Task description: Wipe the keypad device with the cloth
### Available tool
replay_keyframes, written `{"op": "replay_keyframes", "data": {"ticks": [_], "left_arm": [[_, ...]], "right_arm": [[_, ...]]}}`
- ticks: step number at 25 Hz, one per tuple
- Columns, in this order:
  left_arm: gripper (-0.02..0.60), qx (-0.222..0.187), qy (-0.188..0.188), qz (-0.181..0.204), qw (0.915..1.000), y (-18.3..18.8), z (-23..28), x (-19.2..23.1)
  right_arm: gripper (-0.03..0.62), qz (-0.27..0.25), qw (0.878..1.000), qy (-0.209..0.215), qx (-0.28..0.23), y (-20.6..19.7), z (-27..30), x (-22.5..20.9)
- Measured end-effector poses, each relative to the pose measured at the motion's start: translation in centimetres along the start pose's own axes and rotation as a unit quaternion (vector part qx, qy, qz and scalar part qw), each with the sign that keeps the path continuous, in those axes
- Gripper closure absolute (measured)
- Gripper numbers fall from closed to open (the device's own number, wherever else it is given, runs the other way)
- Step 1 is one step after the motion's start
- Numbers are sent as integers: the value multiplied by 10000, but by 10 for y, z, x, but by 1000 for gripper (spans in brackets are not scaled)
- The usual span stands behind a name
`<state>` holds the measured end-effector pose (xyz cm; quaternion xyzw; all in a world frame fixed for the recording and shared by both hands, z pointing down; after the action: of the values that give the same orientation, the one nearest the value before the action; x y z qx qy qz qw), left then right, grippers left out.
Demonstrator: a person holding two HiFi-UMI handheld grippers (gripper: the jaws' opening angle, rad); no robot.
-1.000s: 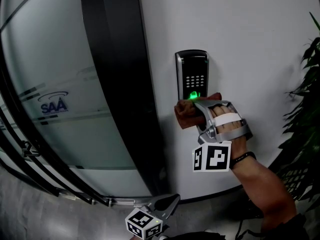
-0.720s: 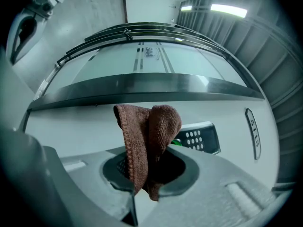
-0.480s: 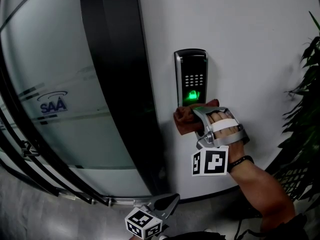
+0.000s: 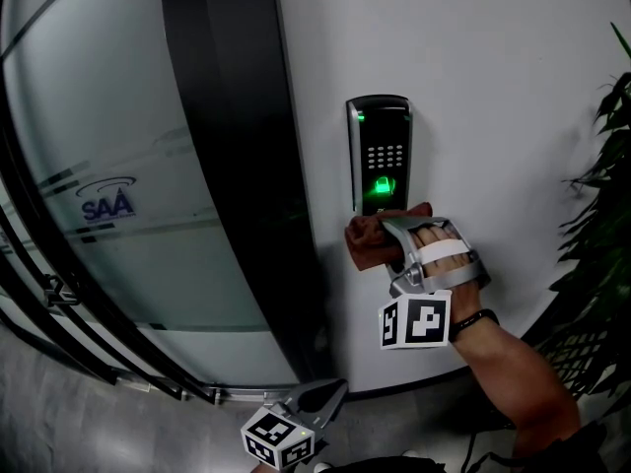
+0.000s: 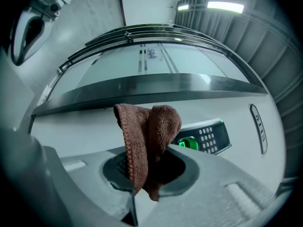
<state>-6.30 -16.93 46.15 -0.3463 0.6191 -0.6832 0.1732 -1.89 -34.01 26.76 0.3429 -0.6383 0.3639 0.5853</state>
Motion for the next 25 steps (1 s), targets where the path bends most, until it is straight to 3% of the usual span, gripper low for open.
{"op": "replay_keyframes", "data": {"ticks": [17,20,25], "left_arm": [[565,51,36,-42,10000,-2,3,-2],[565,45,16,-29,10000,-4,4,-2],[565,51,46,44,10000,-3,3,3]], "right_arm": [[539,396,9970,670,5,-9,-5,46],[539,353,9978,556,-100,0,-18,35],[539,149,9996,11,-259,12,-30,-15]]}}
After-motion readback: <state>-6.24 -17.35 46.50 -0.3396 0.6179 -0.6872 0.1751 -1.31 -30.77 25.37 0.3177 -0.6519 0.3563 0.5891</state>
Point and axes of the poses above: the fingertips, and each gripper's own axes: z forward along the fingers, x to its left, y out of its top, the point moved 2 cm from there along -z, backward along the fingers, and after that the axes turned 7 degrees about -x, right-handed, at the moved point
